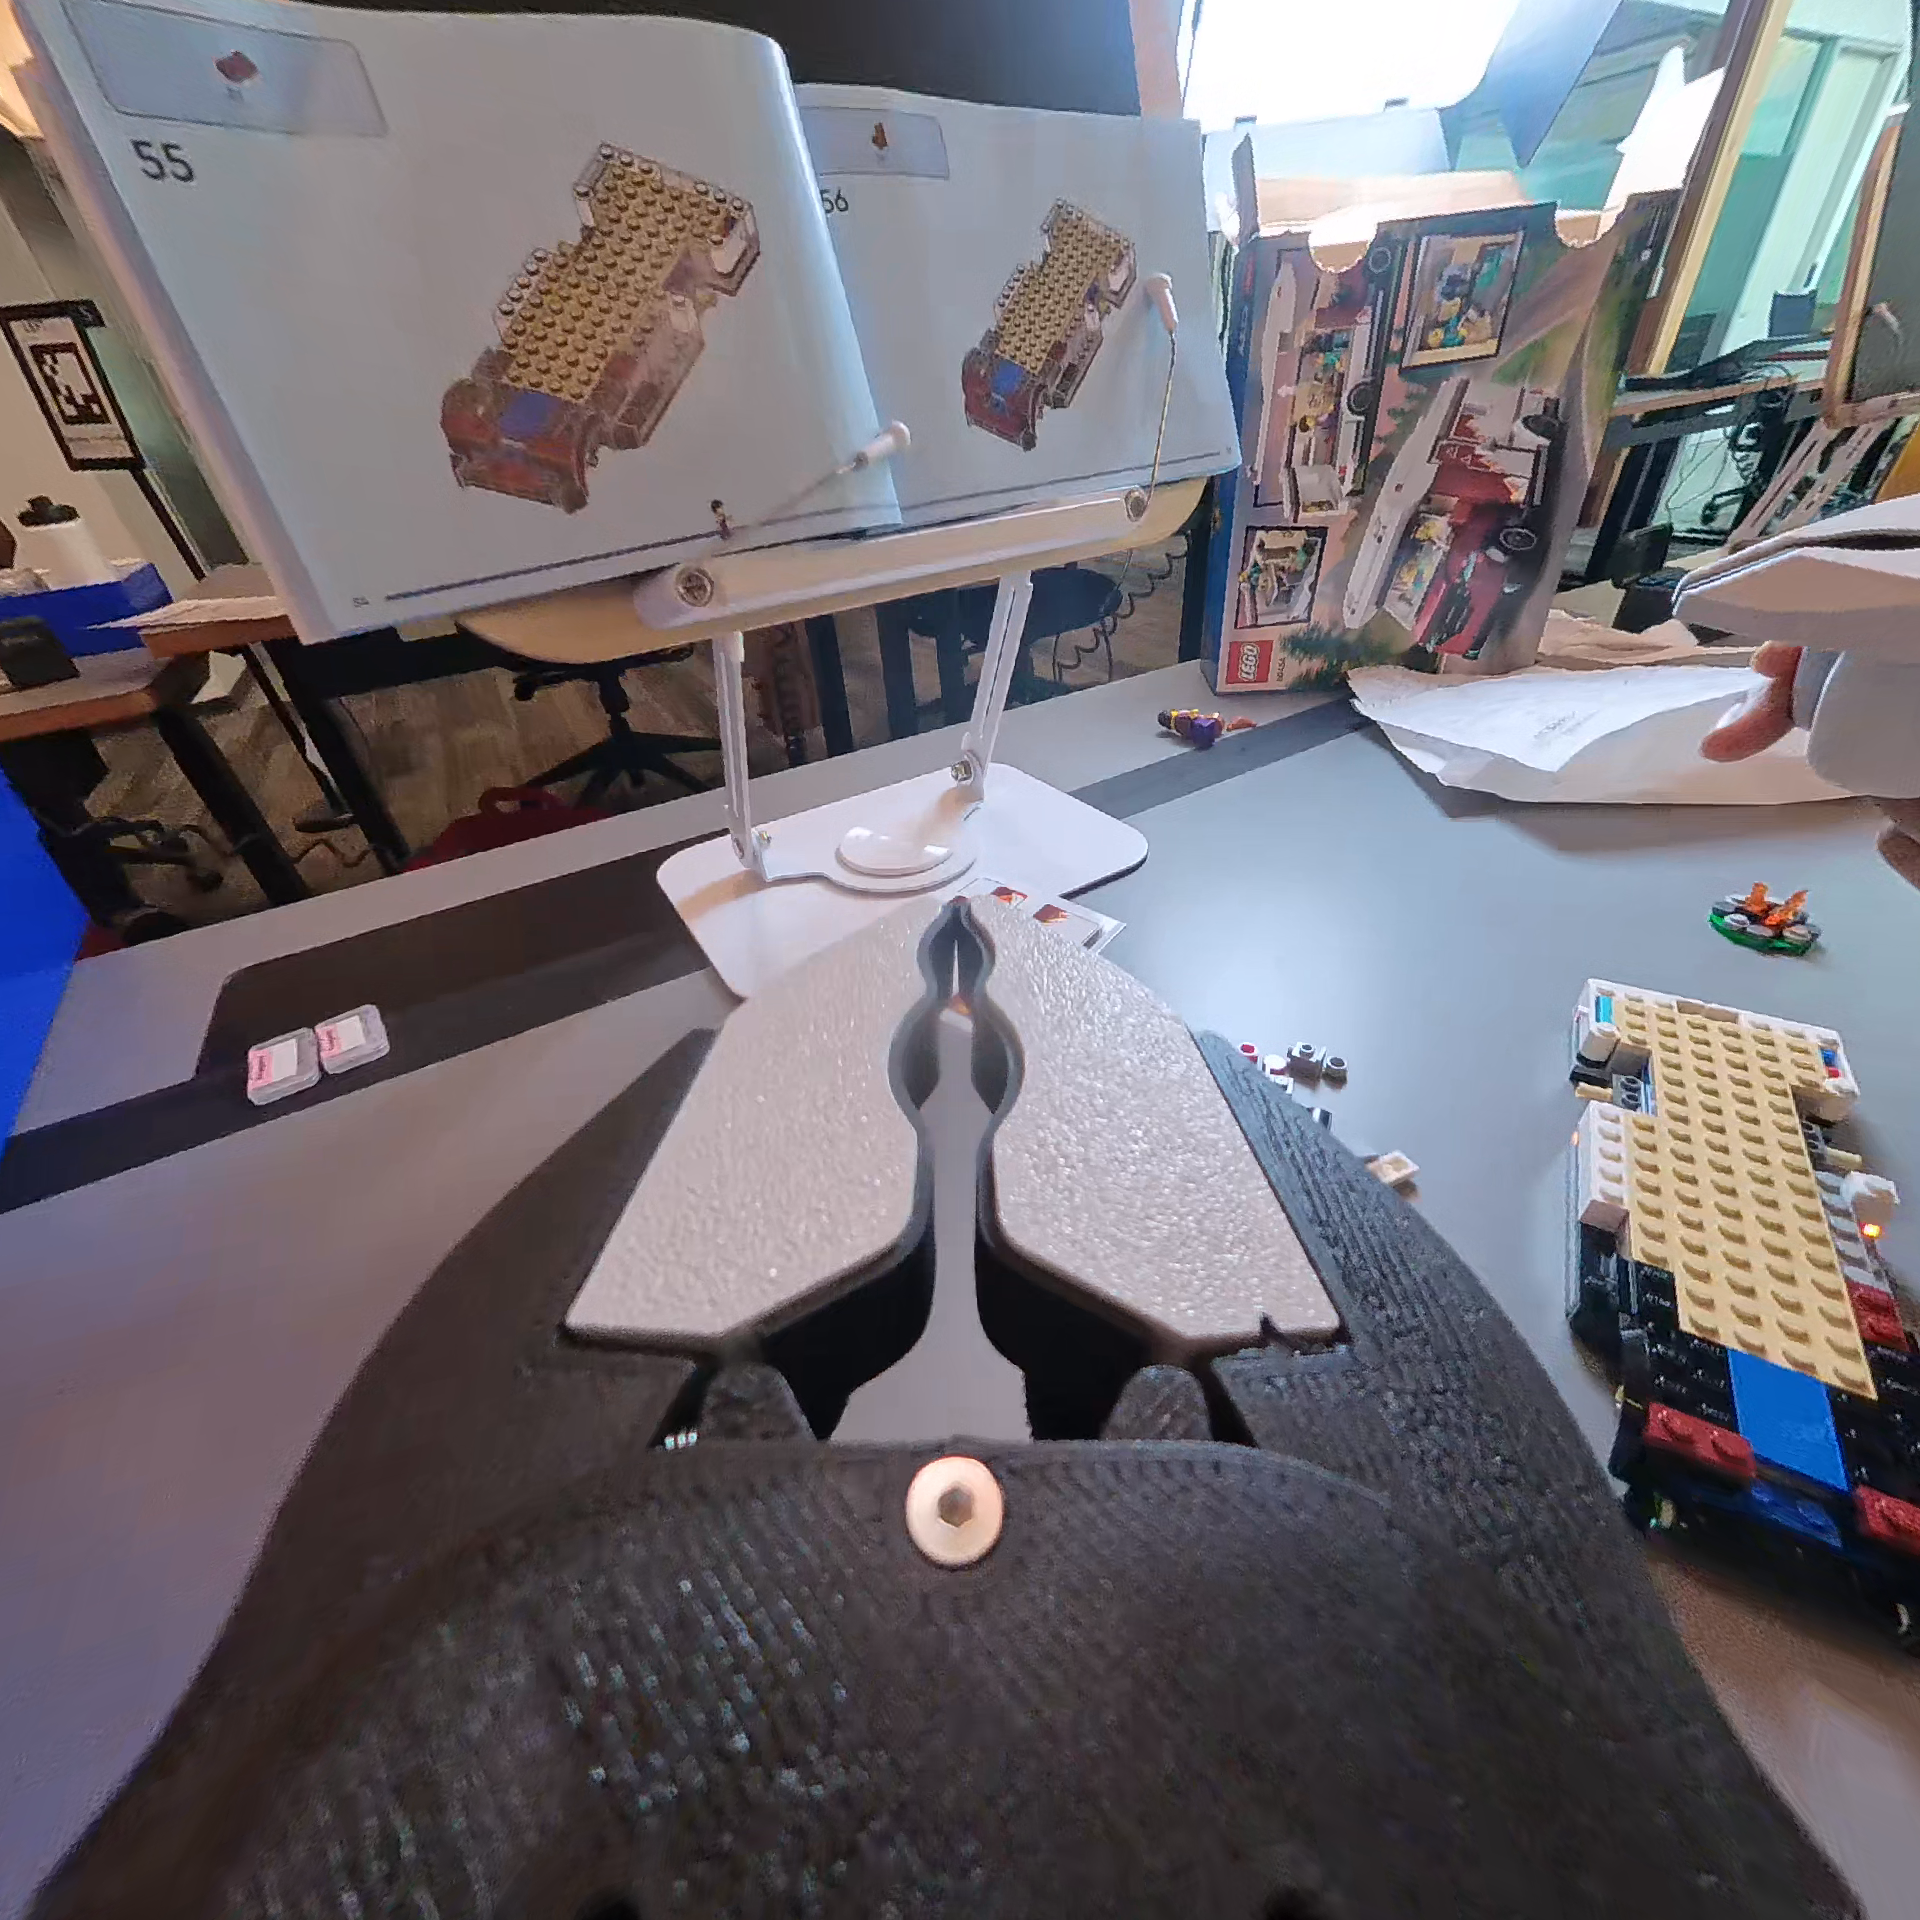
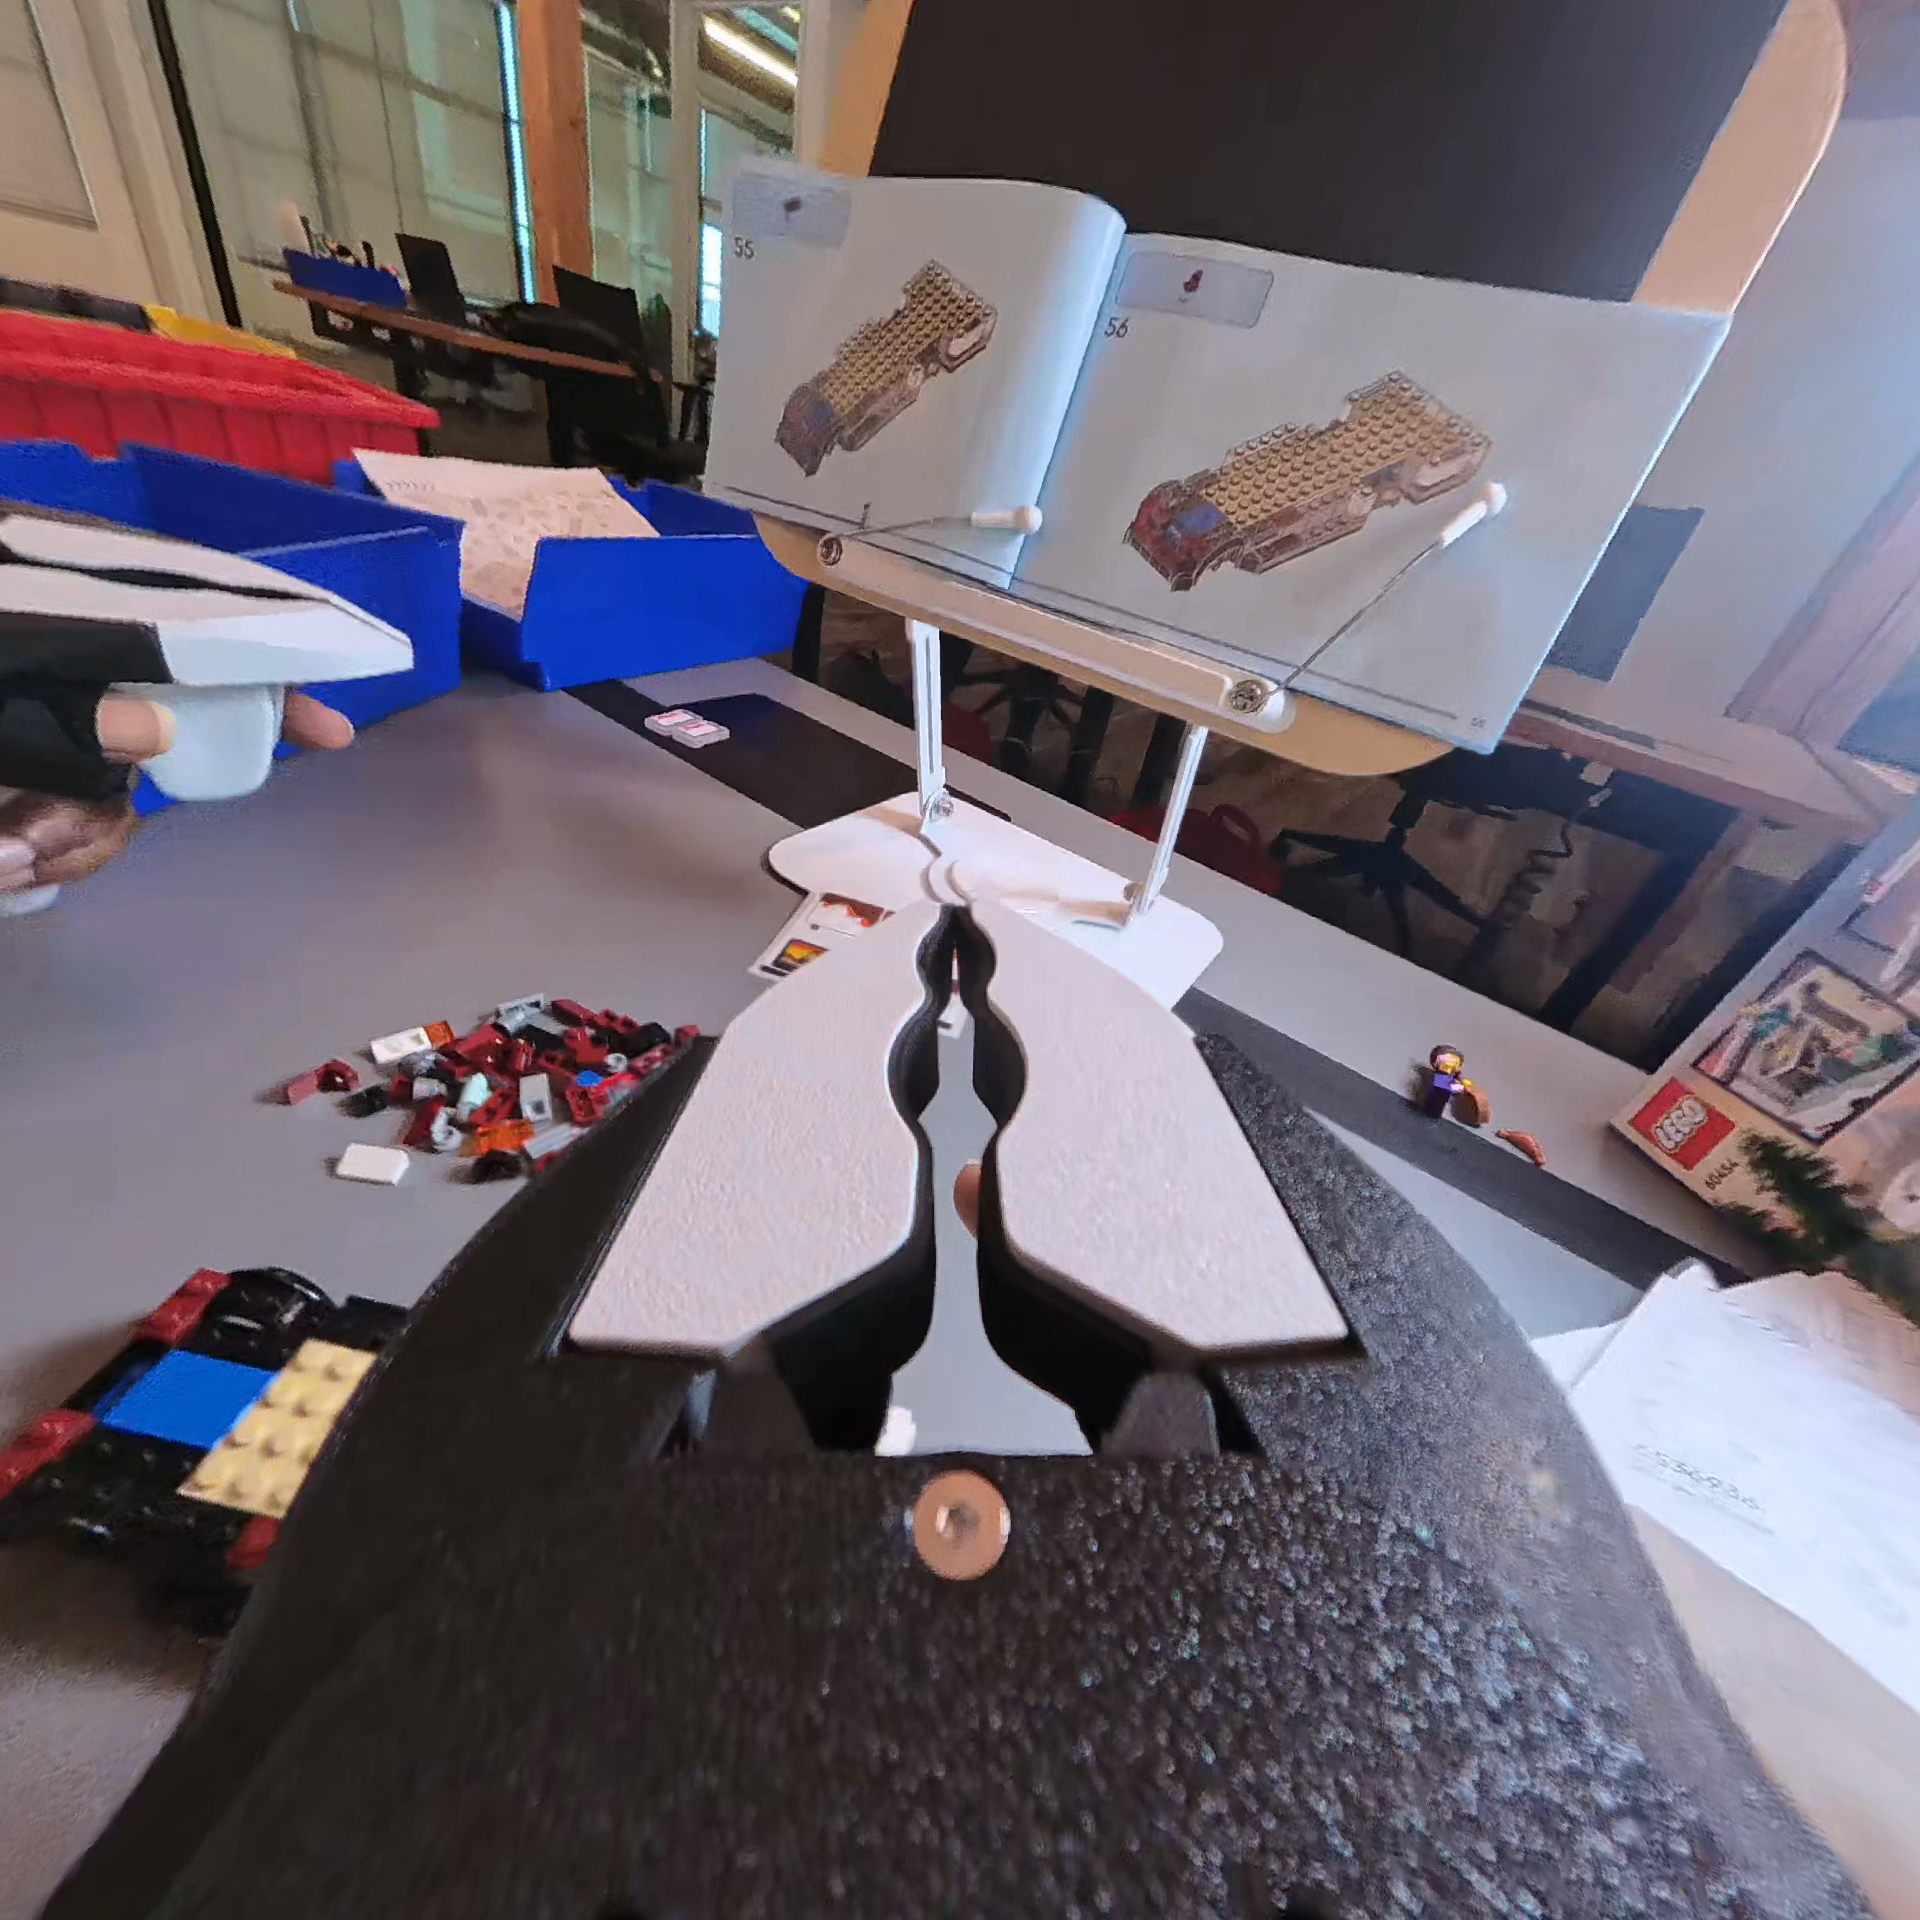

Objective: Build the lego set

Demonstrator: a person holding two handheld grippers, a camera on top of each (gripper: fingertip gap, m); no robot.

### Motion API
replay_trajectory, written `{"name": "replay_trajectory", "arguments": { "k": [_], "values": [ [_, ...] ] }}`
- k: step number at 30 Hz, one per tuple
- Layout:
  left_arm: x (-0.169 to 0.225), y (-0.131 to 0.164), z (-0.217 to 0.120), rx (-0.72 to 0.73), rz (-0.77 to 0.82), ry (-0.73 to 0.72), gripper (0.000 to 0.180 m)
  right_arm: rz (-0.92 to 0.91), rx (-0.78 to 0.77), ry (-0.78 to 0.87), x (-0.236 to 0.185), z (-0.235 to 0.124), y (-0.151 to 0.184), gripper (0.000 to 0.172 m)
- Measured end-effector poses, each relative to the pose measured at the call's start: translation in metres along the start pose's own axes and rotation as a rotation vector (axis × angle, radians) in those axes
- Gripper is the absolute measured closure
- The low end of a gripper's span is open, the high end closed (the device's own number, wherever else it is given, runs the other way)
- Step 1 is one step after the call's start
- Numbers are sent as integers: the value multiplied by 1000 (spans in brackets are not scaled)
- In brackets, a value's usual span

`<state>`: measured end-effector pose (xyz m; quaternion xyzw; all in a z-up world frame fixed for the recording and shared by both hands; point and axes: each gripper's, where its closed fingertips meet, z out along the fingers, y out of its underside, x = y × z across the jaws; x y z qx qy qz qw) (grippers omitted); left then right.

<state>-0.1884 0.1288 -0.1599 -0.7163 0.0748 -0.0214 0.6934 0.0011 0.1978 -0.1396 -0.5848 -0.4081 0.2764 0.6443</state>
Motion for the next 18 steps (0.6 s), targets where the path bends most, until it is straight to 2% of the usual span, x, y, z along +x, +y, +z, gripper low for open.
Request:
{"name": "replay_trajectory", "arguments": {
  "k": [6, 10, 11, 16, 18],
  "values": [
    [2, 5, -9, 21, -77, 18, 180, 10, 76, -26, 1, -10, 0, 171],
    [2, 9, -7, 14, -62, 19, 180, 46, 98, -40, 4, -11, 2, 171],
    [4, 8, -7, 16, -63, 24, 180, 42, 99, -40, 5, -11, 2, 166],
    [8, -2, -9, 39, 74, 6, 180, 61, 131, -30, 8, -17, -10, 162],
    [6, -6, -11, 43, 80, 3, 180, 71, 134, -34, 7, -18, -12, 160]
  ]
}}
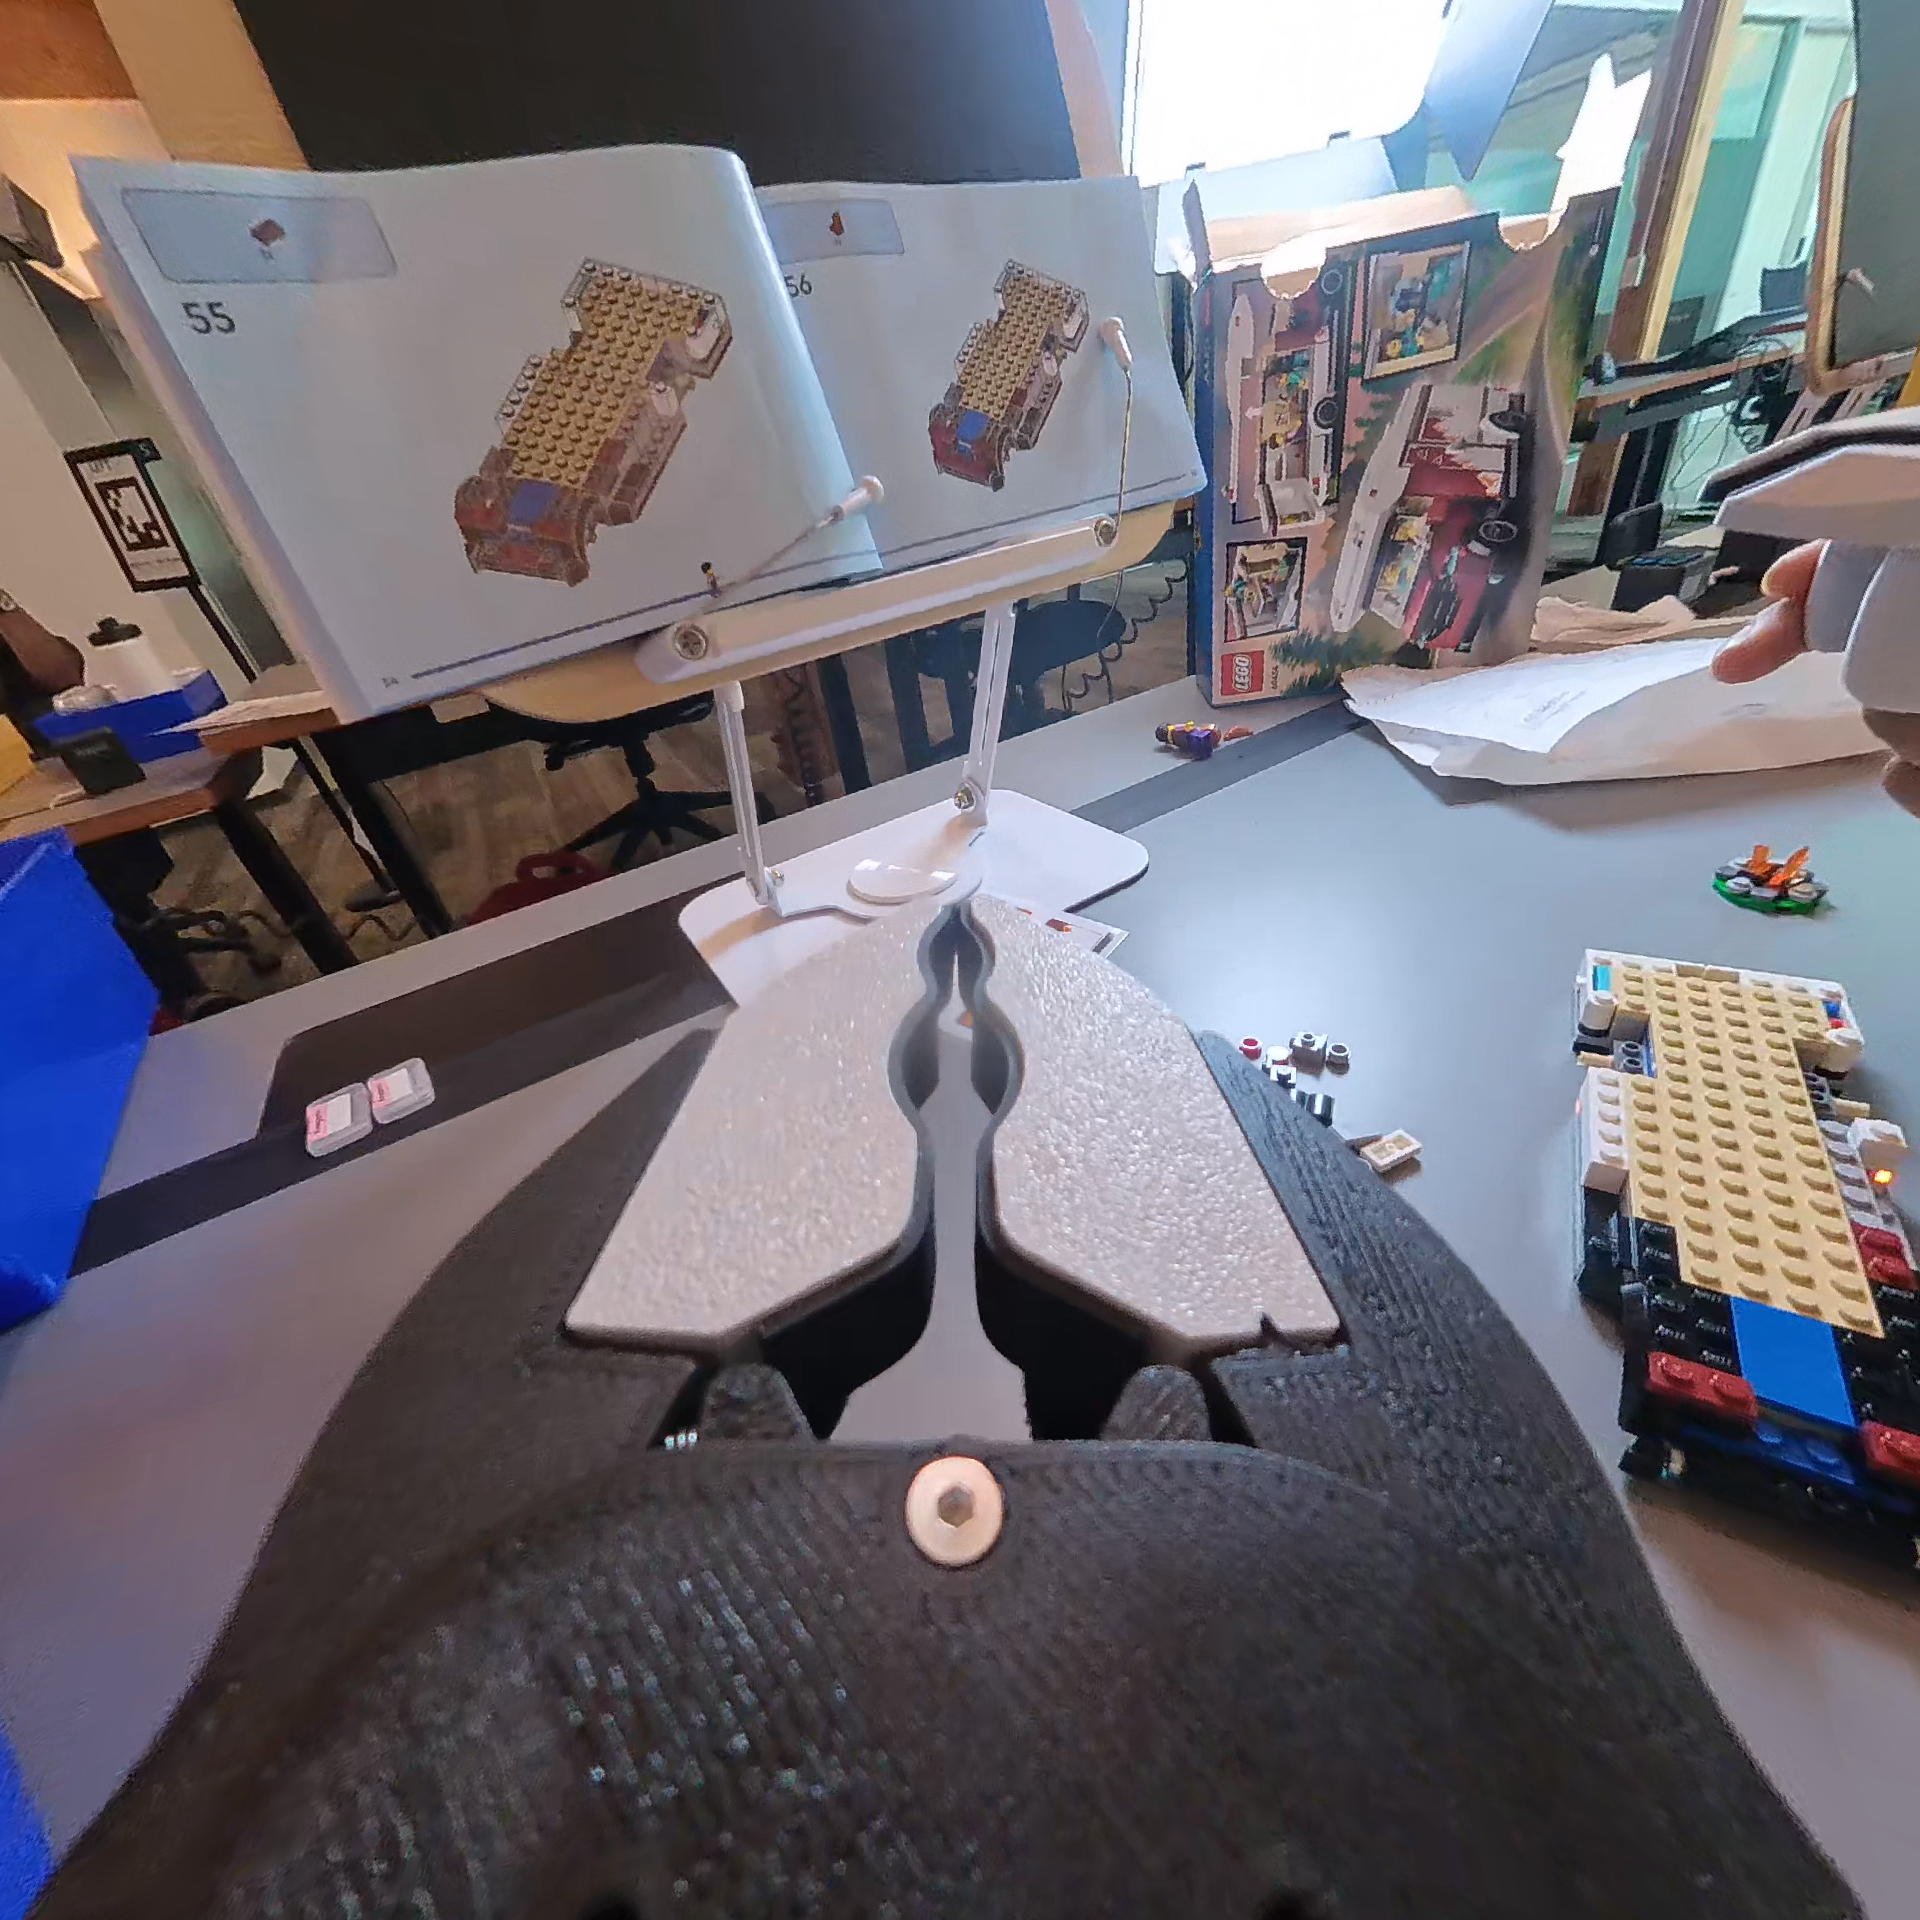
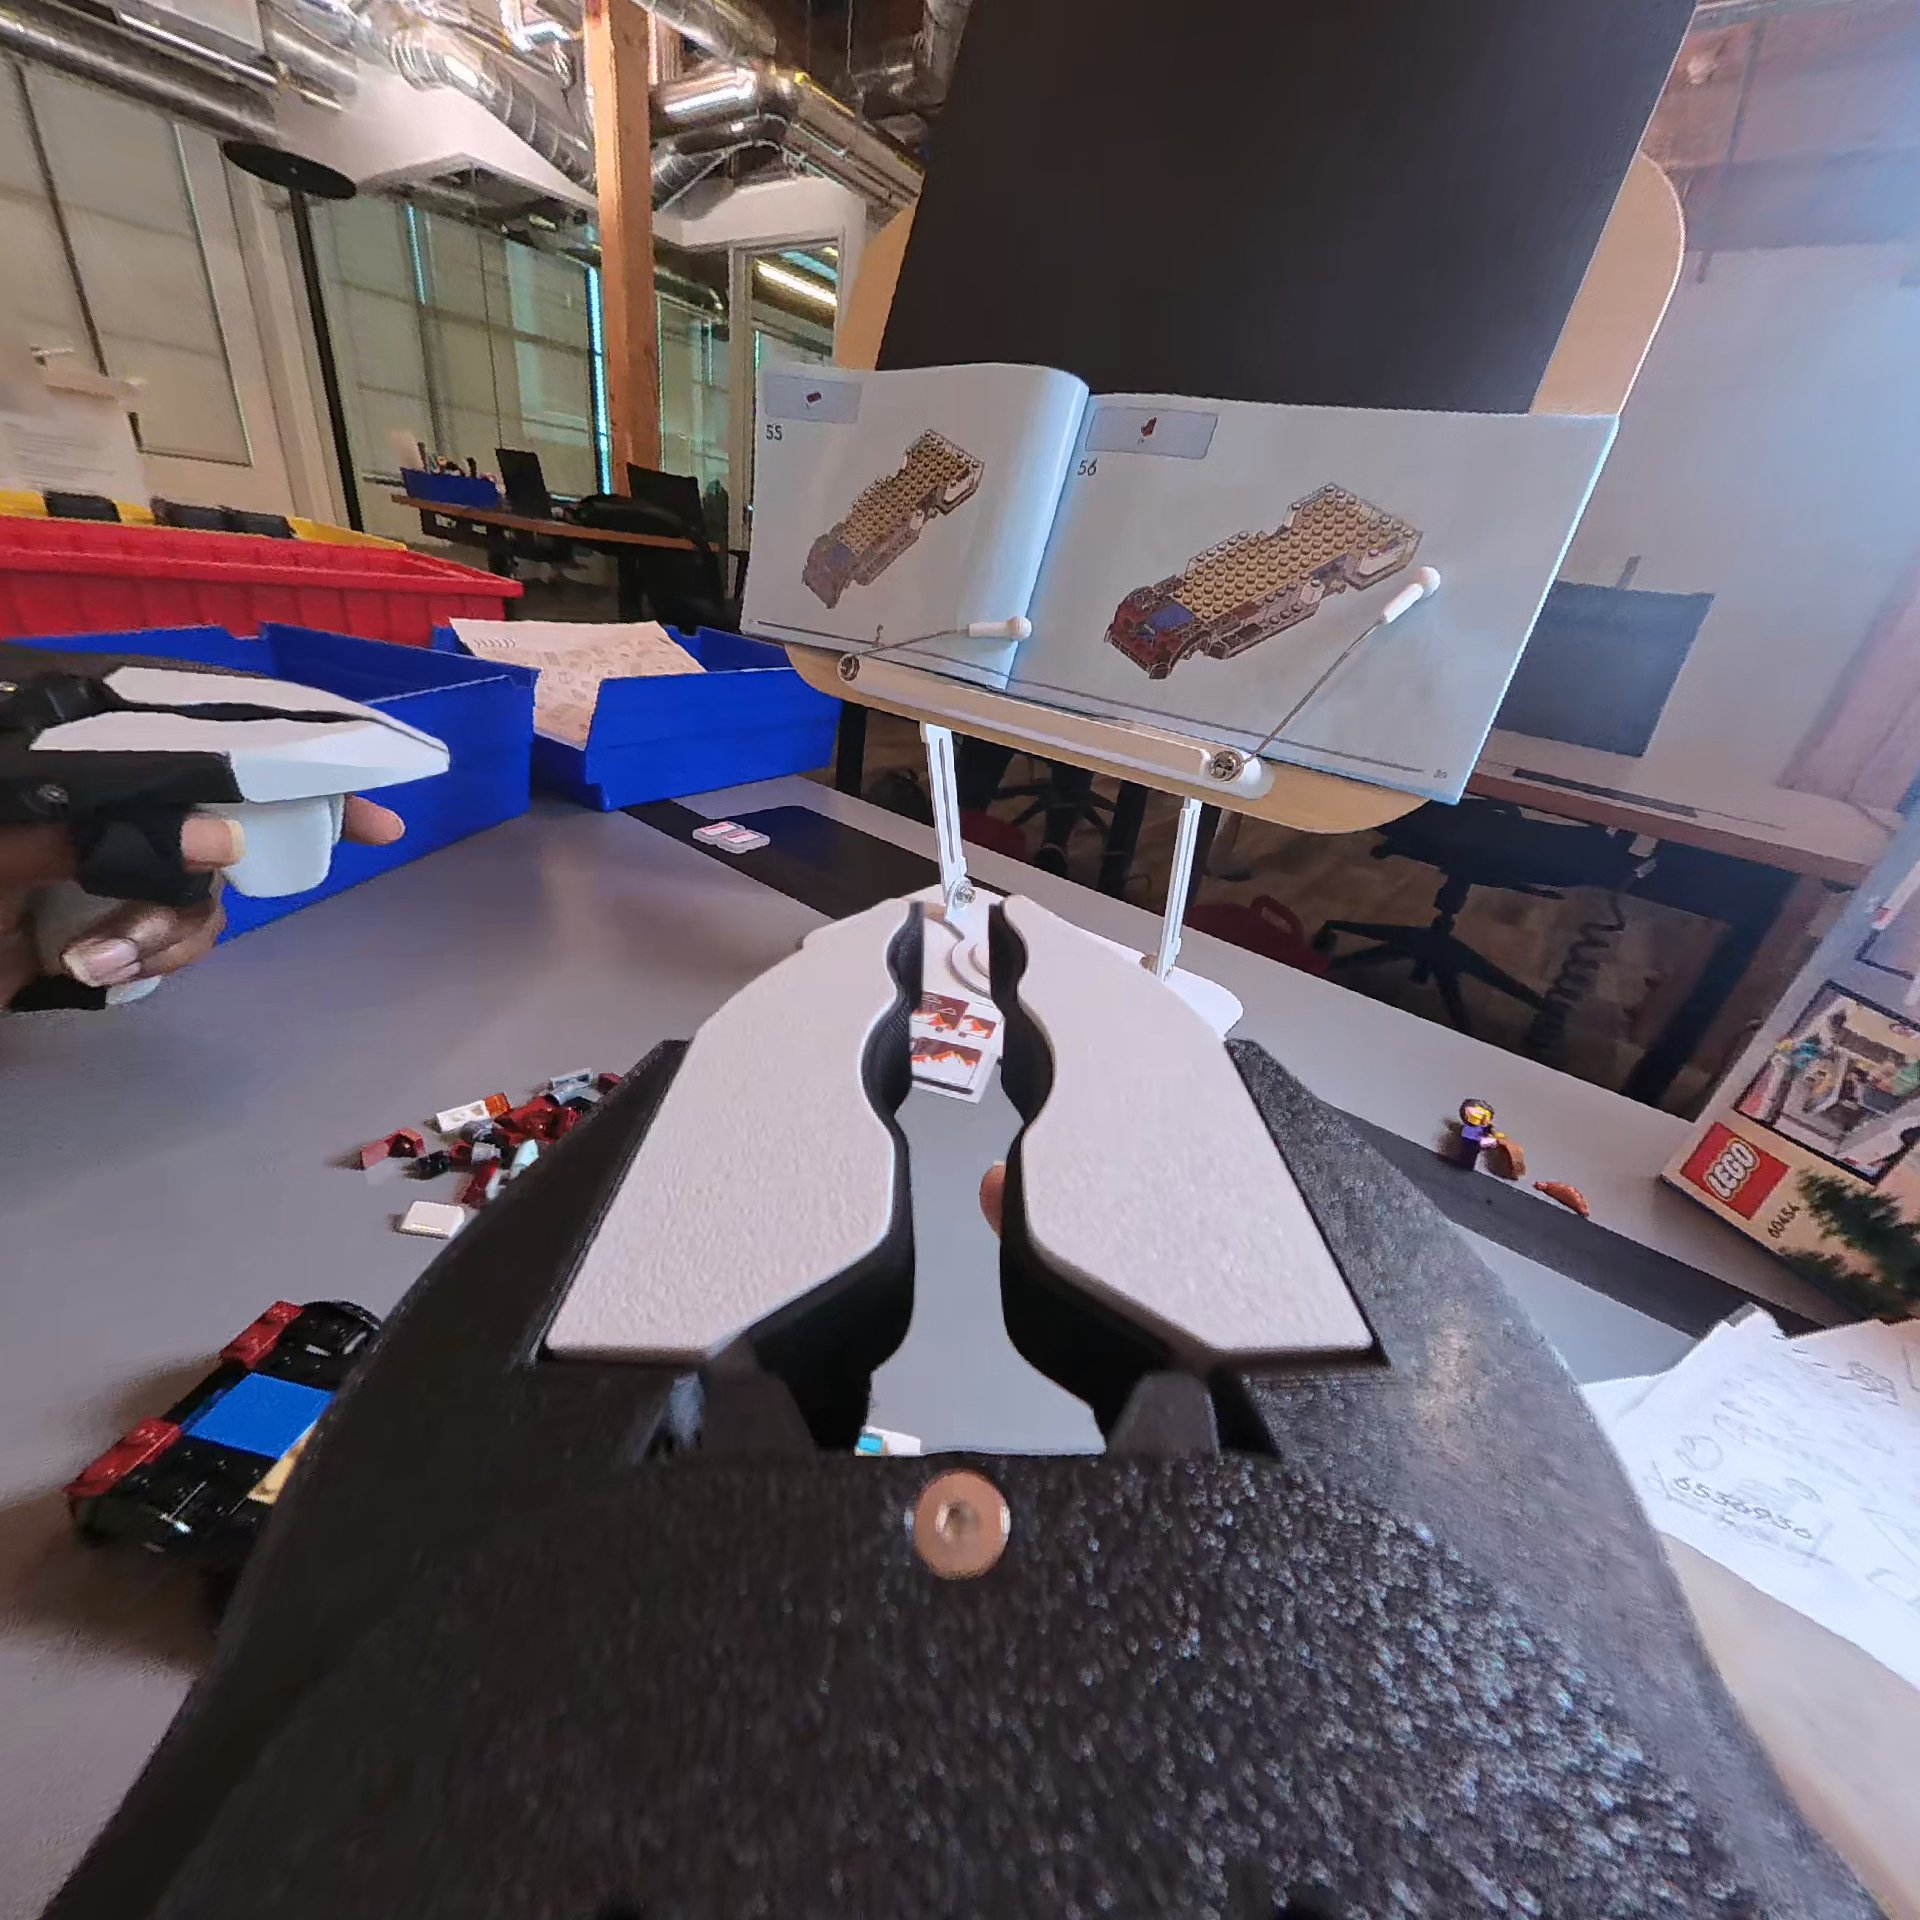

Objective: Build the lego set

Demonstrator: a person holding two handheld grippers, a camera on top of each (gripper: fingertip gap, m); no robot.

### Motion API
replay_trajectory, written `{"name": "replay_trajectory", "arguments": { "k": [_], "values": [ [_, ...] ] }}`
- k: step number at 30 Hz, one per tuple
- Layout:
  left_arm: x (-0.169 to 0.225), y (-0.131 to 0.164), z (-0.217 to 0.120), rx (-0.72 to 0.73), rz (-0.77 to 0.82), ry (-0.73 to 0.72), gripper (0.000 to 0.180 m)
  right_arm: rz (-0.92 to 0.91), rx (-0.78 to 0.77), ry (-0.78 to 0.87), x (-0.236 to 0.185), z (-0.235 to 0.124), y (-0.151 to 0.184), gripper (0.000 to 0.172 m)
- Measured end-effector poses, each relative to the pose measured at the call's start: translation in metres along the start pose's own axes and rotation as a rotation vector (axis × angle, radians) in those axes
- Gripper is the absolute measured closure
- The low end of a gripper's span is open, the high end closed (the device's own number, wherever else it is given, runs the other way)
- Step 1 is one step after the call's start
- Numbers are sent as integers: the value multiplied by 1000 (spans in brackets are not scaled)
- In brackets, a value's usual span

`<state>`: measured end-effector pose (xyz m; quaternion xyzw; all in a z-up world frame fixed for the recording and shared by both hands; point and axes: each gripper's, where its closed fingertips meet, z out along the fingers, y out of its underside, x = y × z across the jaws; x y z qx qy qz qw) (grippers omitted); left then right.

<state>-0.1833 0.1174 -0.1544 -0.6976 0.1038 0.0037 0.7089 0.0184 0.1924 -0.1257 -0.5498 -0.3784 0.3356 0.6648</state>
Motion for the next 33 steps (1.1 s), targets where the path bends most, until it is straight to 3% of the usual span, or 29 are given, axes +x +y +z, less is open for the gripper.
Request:
{"name": "replay_trajectory", "arguments": {
  "k": [8, 13, 18, 33],
  "values": [
    [-11, -32, -13, 80, 7, -11, 180, -17, 30, -30, -10, -2, -10, 153],
    [1, -7, -2, 34, -2, 59, 180, -33, 44, -49, -14, 1, -10, 149],
    [8, 11, 3, -2, 4, 77, 180, -26, 10, -88, -18, 13, 11, 145],
    [2, 5, -1, 15, 3, 74, 170, -6, -9, -162, -27, 7, 18, 144]
  ]
}}
